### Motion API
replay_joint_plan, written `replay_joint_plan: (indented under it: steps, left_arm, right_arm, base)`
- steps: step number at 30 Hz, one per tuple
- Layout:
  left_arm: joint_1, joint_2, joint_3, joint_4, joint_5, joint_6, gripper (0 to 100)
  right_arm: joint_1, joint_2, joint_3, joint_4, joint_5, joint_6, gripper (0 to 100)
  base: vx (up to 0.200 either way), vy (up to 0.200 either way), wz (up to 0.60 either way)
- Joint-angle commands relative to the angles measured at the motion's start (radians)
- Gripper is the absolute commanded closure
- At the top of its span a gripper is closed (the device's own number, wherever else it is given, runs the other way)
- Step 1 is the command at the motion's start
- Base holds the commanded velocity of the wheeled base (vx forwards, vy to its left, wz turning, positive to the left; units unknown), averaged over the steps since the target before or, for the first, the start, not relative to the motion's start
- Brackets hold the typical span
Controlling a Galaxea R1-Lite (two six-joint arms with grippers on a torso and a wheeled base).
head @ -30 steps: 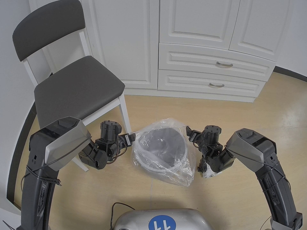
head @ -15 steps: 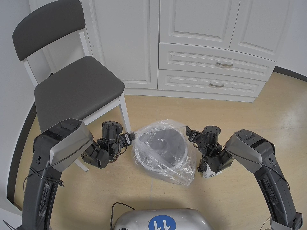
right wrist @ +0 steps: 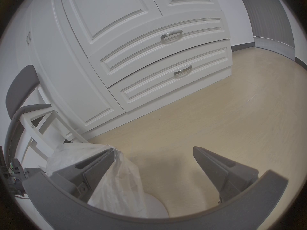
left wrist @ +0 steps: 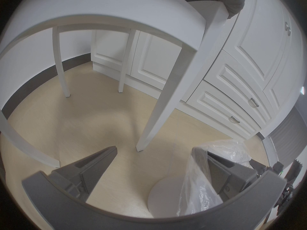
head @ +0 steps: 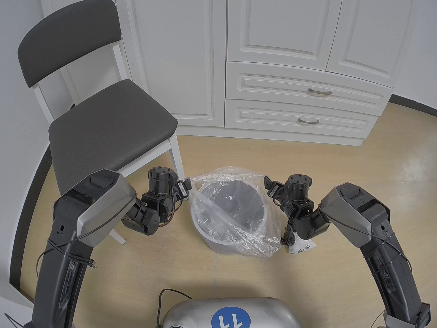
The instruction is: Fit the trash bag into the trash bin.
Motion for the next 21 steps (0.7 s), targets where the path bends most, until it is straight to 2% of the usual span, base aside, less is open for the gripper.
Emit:
replay_joint_plan:
  steps: [1,7,15,21]
  left_arm:
    - [0.0,0.015,-0.01,0.0,0.001,-0.001,0]
    - [0.0,0.007,0.001,0.001,0.001,0.001,0]
    - [0.017,-0.031,0.033,0.004,-0.006,0.006,0]
    - [0.02,-0.05,0.045,0.004,-0.01,0.006,0]
  right_arm:
    - [0.0,0.008,-0.012,0.0,0.0,0.001,0]
    - [0.008,0.002,0.002,0.014,0.003,0.002,0]
    - [0.025,-0.062,0.075,0.181,0.026,0.056,0]
    - [0.038,-0.097,0.146,0.191,0.064,0.059,0]
  base:
    - [0.0,0.0,0.0]
    - [0.0,0.0,0.0]
    - [0.0,0.0,0.0]
    - [0.0,0.0,0.0]
